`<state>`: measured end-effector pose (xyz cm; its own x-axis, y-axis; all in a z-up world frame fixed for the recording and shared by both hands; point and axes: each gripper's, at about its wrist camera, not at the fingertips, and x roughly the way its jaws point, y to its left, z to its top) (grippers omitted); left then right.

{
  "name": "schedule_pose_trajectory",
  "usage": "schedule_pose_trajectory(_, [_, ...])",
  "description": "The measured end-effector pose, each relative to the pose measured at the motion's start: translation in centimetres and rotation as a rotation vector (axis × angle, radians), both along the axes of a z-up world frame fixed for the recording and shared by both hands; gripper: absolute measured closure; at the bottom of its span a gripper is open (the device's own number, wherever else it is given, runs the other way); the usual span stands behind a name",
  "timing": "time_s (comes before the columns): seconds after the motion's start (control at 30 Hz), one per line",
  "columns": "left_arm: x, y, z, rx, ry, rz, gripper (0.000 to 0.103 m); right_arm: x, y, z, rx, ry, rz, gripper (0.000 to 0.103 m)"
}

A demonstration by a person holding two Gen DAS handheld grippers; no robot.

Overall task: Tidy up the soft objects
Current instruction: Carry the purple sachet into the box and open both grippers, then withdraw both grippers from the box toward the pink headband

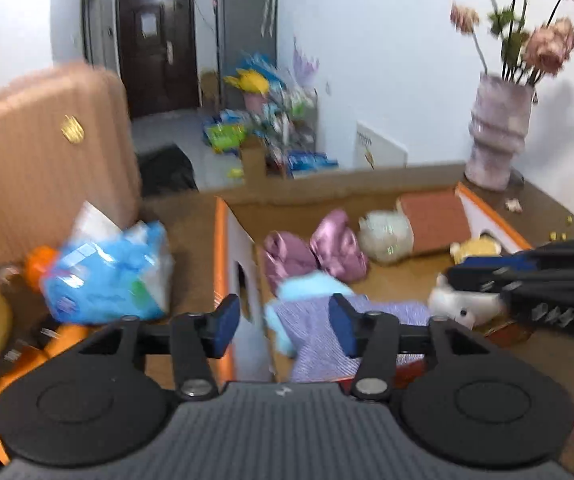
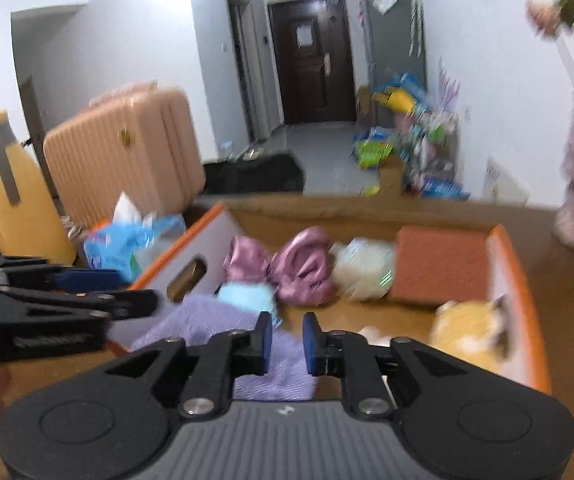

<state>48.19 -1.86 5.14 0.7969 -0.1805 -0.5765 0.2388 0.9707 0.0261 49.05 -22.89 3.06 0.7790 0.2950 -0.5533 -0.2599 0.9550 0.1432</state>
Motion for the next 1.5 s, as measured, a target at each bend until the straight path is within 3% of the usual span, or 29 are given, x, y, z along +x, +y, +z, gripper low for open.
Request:
schedule_pose_trajectory(0.07, [-2.0,0.7,2.0,-0.001,-0.065,0.019,0.032,-1.7,-1.3,2.3,-0.007,-0.044,-0.031,0.078])
schedule_pose_trajectory(0.17, [-5.8,1.6,4.6,0.005,-0.186,0.036,0.020,-5.0,-3.5,5.4,-0.015,-0.116,-0.067,0.063])
schedule_pose_trajectory(0.23, [-8.5,2.2,5.9,0.002,-0.250,0.052,0.013,-7.5,-4.7,7.0,-0.028,-0.174,-0.096,0.040])
schedule_pose_trajectory(0.27, [-9.8,2.5,6.4,-0.001,-0.270,0.062,0.006,-8.8,-5.3,7.5,-0.032,-0.201,-0.112,0.035])
schedule_pose_trajectory(0.33, [-12.0,3.0,7.1,-0.014,-0.301,0.087,0.003,-11.4,-6.3,8.2,-0.032,-0.245,-0.137,0.020])
schedule_pose_trajectory(0.7, [-20.7,3.3,8.3,-0.042,-0.399,0.135,0.000,-20.0,-6.5,9.4,-0.001,-0.344,-0.165,0.017])
schedule_pose_trajectory(0.9, [-27.1,3.7,6.4,-0.037,-0.424,0.175,0.000,-26.4,-5.6,7.9,0.012,-0.396,-0.155,0.015])
schedule_pose_trajectory(1.07, [-33.0,4.2,4.3,-0.080,-0.419,0.175,0.000,-32.5,-4.8,5.4,0.030,-0.415,-0.128,0.013])
schedule_pose_trajectory(1.23, [-38.7,4.5,1.4,-0.072,-0.396,0.181,0.000,-38.9,-3.8,1.9,-0.009,-0.392,-0.113,0.009])
schedule_pose_trajectory(1.3, [-40.6,4.9,0.4,-0.105,-0.359,0.171,0.000,-41.2,-3.5,0.8,-0.019,-0.379,-0.101,0.008])
schedule_pose_trajectory(1.37, [-41.8,5.0,-0.3,-0.104,-0.316,0.159,0.000,-42.6,-3.4,-0.1,0.001,-0.328,-0.087,0.008])
schedule_pose_trajectory(1.5, [-43.6,4.8,-1.0,-0.071,-0.315,0.156,0.000,-44.5,-3.0,-0.8,0.019,-0.269,-0.083,0.008])
